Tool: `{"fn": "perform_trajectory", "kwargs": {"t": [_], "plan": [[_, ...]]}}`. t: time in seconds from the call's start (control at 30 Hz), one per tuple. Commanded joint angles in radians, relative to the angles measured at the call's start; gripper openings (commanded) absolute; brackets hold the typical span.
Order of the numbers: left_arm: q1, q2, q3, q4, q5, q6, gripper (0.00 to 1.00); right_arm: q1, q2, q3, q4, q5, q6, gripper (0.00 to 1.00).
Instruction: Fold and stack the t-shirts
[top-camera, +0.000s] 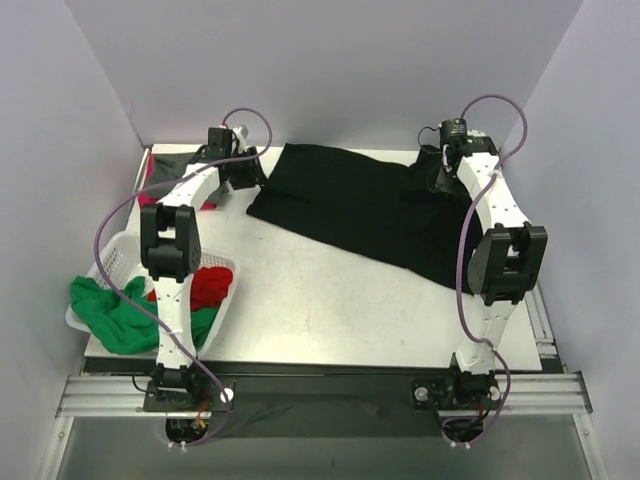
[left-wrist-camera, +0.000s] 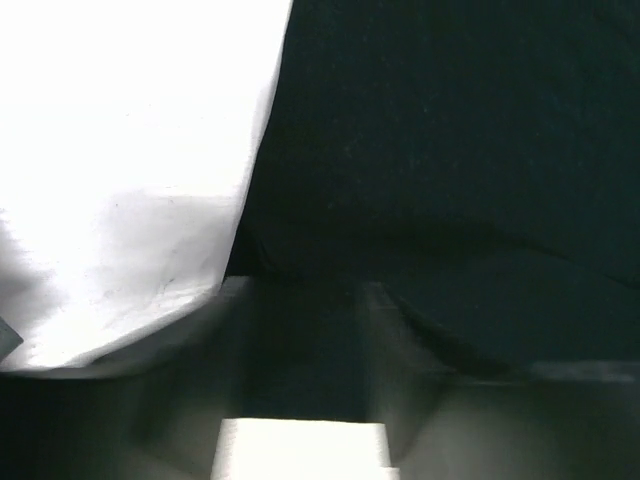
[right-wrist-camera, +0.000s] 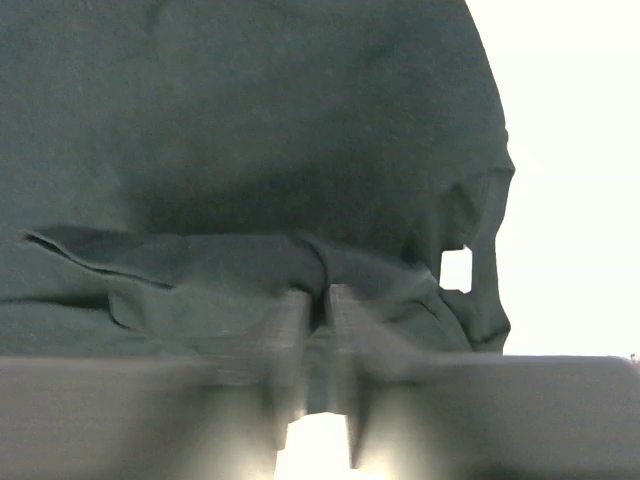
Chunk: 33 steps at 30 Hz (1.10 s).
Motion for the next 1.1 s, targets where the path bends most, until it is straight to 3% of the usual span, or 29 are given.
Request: {"fn": "perform_trajectory", "kwargs": {"t": [0.0, 0.03, 0.07, 0.1, 0.17, 0.33, 0.43, 0.7, 1.07], "plan": [[0.005, -0.006, 0.058, 0.024, 0.015, -0.011, 0.68, -0.022, 0.058, 0.092, -0.044, -0.018, -0.016, 0.34], [-0.001, -0.014, 0.052, 0.034, 0.009, -0.012, 0.73, -0.031, 0.074, 0.142, -0.05, -0.022, -0.015, 0.49], [-0.007, -0.035, 0.044, 0.04, -0.002, -0.011, 0.8, -0.033, 0.098, 0.166, -0.054, -0.022, -0.016, 0.71], [-0.015, -0.049, 0.035, 0.048, -0.009, -0.005, 0.87, -0.037, 0.108, 0.184, -0.06, -0.018, -0.015, 0.75], [-0.046, -0.109, -0.02, 0.083, -0.049, 0.015, 0.91, -0.042, 0.102, 0.207, -0.068, -0.007, -0.013, 0.8], [-0.133, -0.239, -0.201, 0.223, -0.133, 0.017, 0.94, -0.031, -0.027, 0.073, -0.048, -0.018, 0.016, 0.8], [-0.188, -0.304, -0.319, 0.318, -0.144, -0.006, 0.95, -0.008, -0.125, -0.103, 0.001, -0.032, 0.034, 0.8], [-0.227, -0.255, -0.48, 0.553, -0.059, -0.094, 0.96, 0.013, -0.305, -0.573, 0.226, -0.272, 0.088, 0.8], [-0.196, -0.22, -0.644, 0.62, -0.034, -0.172, 0.96, 0.004, -0.25, -0.745, 0.338, -0.444, 0.12, 0.79]]}}
